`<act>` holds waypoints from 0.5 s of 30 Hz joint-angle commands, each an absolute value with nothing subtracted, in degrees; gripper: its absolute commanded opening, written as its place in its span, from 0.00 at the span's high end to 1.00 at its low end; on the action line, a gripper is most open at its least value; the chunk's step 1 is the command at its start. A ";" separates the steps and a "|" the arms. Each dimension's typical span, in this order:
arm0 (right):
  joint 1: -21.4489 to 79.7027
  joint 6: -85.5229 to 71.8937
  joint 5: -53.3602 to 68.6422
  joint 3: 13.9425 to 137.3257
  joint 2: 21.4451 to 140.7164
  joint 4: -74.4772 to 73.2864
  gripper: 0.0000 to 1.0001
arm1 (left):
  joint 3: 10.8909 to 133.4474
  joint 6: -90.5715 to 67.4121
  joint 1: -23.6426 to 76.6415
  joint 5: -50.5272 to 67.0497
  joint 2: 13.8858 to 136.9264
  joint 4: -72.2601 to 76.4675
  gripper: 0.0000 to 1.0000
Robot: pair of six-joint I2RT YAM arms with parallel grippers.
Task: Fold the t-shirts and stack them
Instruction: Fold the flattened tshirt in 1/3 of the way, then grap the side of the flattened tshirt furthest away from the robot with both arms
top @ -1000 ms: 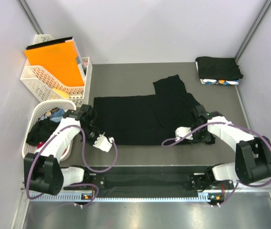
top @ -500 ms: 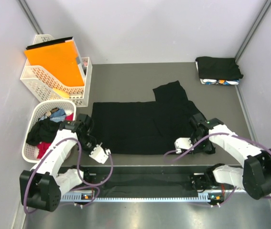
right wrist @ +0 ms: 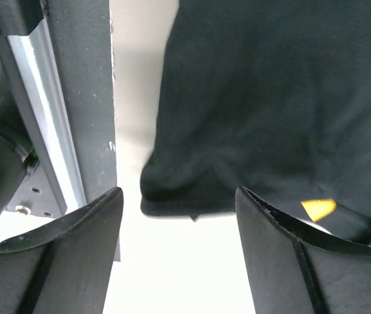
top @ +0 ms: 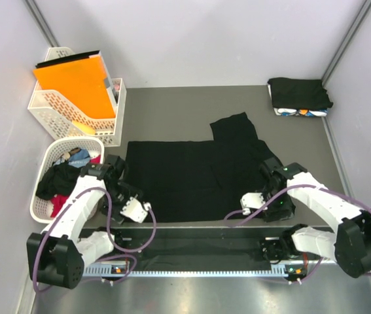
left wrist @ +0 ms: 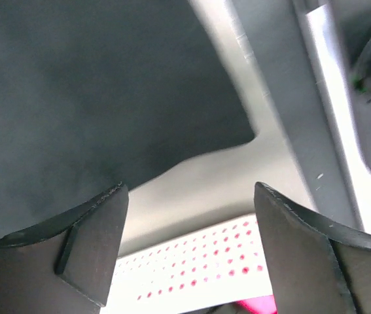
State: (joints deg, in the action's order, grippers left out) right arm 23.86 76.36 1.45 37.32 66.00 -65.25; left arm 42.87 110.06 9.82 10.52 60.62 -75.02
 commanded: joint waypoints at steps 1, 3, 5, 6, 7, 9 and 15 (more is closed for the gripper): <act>24.35 76.38 5.18 44.46 63.46 -70.39 0.30 | 50.61 108.37 9.49 10.99 62.14 -85.86 0.17; 24.35 75.07 6.06 48.23 63.02 -72.41 0.30 | 53.95 107.06 9.49 11.25 62.31 -85.61 0.16; 24.26 74.18 7.20 51.14 62.58 -73.65 0.30 | 56.93 102.78 9.49 11.43 62.40 -80.29 0.16; 24.08 72.87 7.64 54.11 62.40 -73.48 0.30 | 57.56 100.74 9.49 11.34 62.84 -77.29 0.16; 23.65 71.82 7.91 55.53 62.49 -71.13 0.28 | 58.26 98.55 9.41 11.34 63.28 -74.30 0.16; 22.42 67.53 8.43 59.40 63.89 -66.38 0.26 | 58.89 90.65 9.40 10.20 65.56 -61.66 0.18; 15.83 52.60 14.40 75.38 81.62 -54.85 0.30 | 62.05 73.15 9.40 11.25 76.27 -42.24 0.19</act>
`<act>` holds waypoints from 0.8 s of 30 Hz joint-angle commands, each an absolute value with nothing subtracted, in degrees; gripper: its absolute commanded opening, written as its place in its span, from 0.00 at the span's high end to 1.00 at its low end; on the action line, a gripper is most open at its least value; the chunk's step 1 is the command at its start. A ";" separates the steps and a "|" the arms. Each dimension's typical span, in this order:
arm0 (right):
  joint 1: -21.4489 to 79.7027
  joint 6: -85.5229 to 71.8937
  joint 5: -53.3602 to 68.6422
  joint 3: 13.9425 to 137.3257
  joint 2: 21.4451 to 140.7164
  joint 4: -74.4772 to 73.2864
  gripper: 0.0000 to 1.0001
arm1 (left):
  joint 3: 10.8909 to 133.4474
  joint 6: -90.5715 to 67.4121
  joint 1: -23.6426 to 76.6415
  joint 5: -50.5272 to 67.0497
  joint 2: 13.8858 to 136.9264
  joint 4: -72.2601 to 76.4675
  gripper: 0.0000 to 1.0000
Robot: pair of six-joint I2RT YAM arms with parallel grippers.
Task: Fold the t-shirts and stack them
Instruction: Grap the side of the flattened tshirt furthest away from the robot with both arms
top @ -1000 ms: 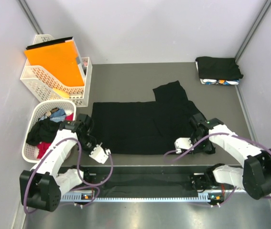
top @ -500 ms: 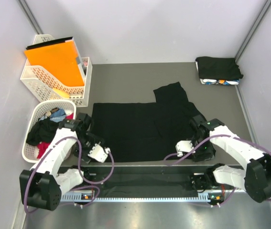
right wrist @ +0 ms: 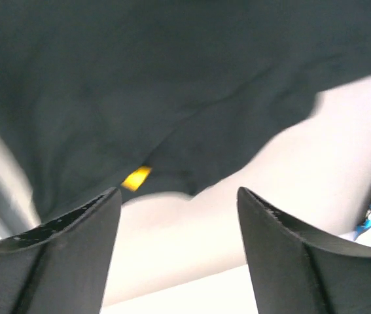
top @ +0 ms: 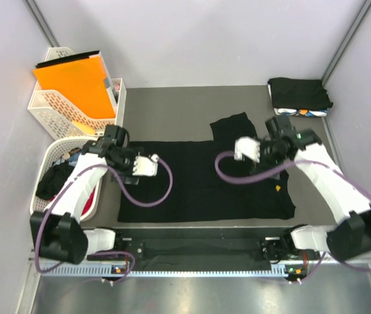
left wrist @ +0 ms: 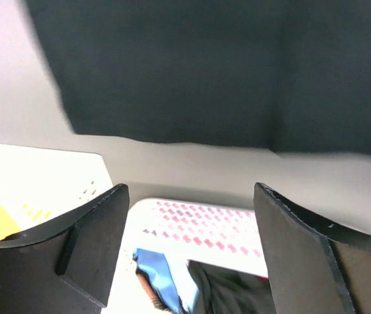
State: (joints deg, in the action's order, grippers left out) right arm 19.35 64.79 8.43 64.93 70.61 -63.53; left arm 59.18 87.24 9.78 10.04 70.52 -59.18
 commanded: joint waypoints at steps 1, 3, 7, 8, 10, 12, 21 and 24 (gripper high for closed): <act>13.91 51.08 17.55 78.28 84.35 -54.76 0.31 | 62.92 70.08 9.40 11.60 77.94 -41.40 0.20; 12.40 47.31 20.64 86.54 92.35 -55.11 0.32 | 66.87 66.73 9.32 11.69 83.65 -39.22 0.21; 9.59 44.39 24.95 99.11 104.65 -55.90 0.32 | 76.18 59.60 8.53 11.95 93.50 -39.72 0.28; 9.23 43.51 25.22 103.58 108.68 -55.72 0.32 | 79.42 59.50 8.35 11.87 96.65 -39.81 0.29; 8.09 42.81 25.92 107.38 112.31 -54.76 0.32 | 81.64 60.29 8.00 10.99 98.95 -39.03 0.30; 7.47 42.11 25.93 112.31 117.14 -54.06 0.32 | 82.62 62.30 8.00 9.85 101.07 -37.88 0.30; 6.86 39.65 19.26 119.35 128.84 -44.31 0.32 | 82.00 71.45 8.09 8.08 105.38 -34.98 0.31; 6.86 36.05 15.83 119.00 130.34 -38.07 0.32 | 81.30 72.86 8.17 8.09 106.08 -34.54 0.31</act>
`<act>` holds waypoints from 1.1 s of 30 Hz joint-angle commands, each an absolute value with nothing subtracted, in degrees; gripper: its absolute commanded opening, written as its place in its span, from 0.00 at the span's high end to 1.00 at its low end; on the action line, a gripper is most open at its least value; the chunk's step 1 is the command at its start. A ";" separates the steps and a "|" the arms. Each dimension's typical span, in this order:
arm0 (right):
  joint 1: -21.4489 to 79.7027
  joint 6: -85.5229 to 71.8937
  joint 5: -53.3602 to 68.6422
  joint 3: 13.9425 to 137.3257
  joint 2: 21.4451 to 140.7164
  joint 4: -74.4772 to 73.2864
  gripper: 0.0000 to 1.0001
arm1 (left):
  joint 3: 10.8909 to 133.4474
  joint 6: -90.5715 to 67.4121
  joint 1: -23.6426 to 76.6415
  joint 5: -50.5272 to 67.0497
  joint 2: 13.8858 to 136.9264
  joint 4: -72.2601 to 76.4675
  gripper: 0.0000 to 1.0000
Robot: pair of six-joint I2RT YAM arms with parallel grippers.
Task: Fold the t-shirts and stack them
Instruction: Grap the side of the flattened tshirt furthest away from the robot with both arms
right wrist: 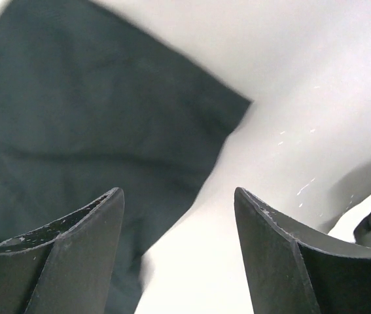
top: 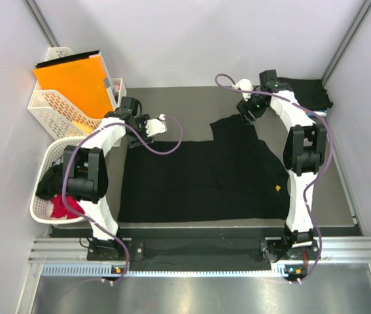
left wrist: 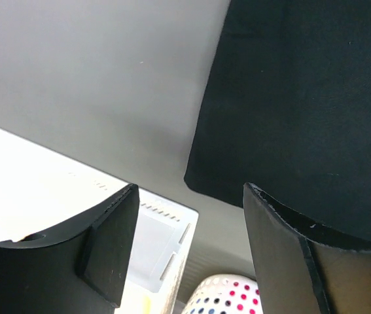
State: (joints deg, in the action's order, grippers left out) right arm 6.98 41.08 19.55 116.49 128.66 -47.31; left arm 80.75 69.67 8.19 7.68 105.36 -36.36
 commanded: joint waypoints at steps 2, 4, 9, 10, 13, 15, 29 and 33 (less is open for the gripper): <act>6.68 33.59 14.24 119.18 131.30 -34.29 0.32 | 81.47 72.77 8.09 7.47 107.40 -34.45 0.31; 6.68 32.52 14.15 119.97 131.92 -32.79 0.32 | 82.09 73.12 8.09 6.51 109.06 -34.45 0.32; 6.85 29.98 14.33 122.60 133.42 -30.76 0.31 | 83.67 75.58 8.00 4.75 112.06 -35.24 0.32; 6.77 29.36 14.07 122.96 133.59 -29.98 0.31 | 84.37 77.33 8.00 4.22 113.28 -35.51 0.32; 6.85 26.99 13.36 123.31 134.12 -27.96 0.31 | 86.38 79.44 7.82 1.94 116.09 -36.03 0.33; 6.77 24.79 13.36 123.40 134.56 -26.99 0.31 | 87.71 80.33 7.47 0.88 117.33 -36.04 0.34; 9.14 22.59 12.83 124.45 139.22 -28.39 0.28 | 103.71 87.10 4.40 -2.11 123.49 -44.03 0.34; 9.23 23.20 12.13 123.31 139.31 -28.56 0.27 | 104.41 88.68 4.13 -1.23 123.14 -47.37 0.34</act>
